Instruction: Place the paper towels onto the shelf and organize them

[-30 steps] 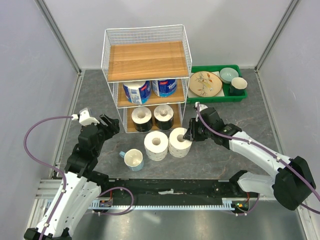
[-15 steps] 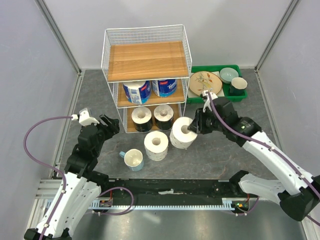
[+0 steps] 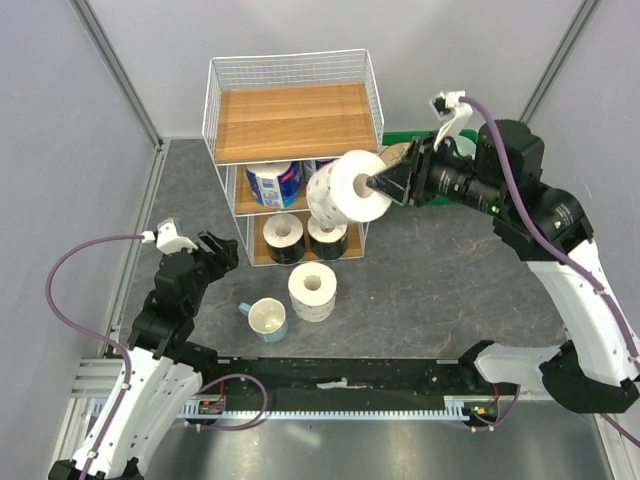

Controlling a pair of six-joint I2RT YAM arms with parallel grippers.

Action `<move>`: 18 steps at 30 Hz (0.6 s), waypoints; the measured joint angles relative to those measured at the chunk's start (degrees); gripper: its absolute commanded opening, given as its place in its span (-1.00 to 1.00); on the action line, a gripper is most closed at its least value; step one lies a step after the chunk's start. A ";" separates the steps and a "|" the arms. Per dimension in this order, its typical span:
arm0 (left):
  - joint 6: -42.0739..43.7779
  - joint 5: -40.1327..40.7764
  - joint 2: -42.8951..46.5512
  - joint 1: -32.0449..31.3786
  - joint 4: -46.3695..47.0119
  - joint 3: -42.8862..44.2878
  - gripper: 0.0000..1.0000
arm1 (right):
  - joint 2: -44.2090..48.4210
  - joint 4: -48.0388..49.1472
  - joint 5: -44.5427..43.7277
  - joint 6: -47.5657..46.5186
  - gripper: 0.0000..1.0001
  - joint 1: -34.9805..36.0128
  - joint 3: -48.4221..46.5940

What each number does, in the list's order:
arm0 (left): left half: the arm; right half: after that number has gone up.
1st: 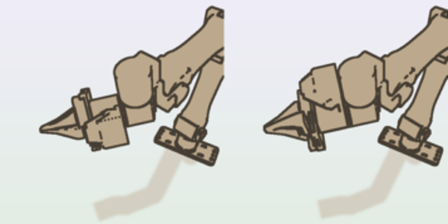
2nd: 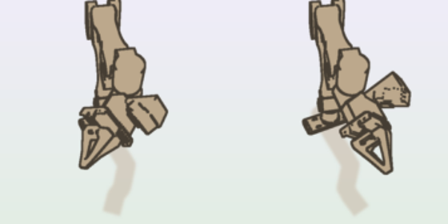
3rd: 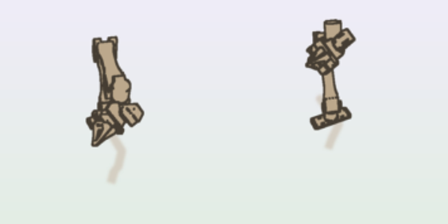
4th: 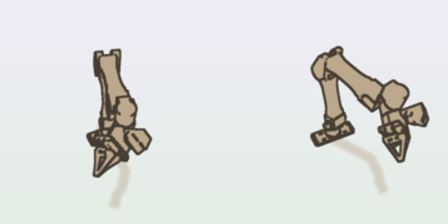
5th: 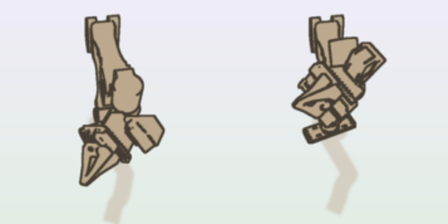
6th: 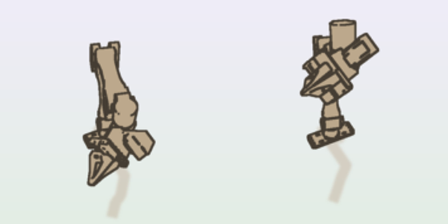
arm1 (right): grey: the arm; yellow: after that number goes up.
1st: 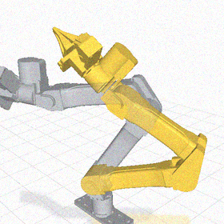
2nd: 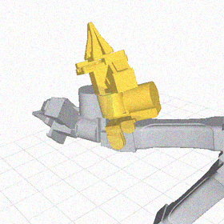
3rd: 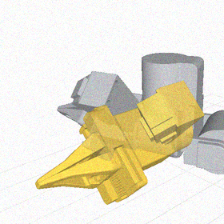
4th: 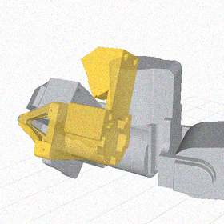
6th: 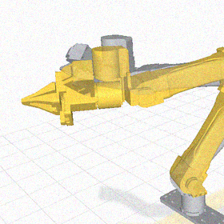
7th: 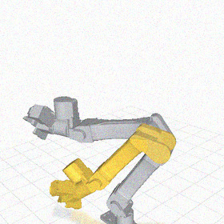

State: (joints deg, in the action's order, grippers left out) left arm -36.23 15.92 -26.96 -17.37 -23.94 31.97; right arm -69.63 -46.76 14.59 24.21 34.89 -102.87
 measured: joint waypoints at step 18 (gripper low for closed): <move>-0.02 0.00 0.90 0.00 -0.46 0.04 0.51 | -18.49 6.40 -1.57 0.44 -0.56 0.20 -24.15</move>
State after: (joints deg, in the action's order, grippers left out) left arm -36.25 15.92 -26.06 -17.37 -24.40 32.01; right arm -88.12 -40.36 13.02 24.64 35.09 -127.02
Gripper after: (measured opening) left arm 0.757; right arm 0.362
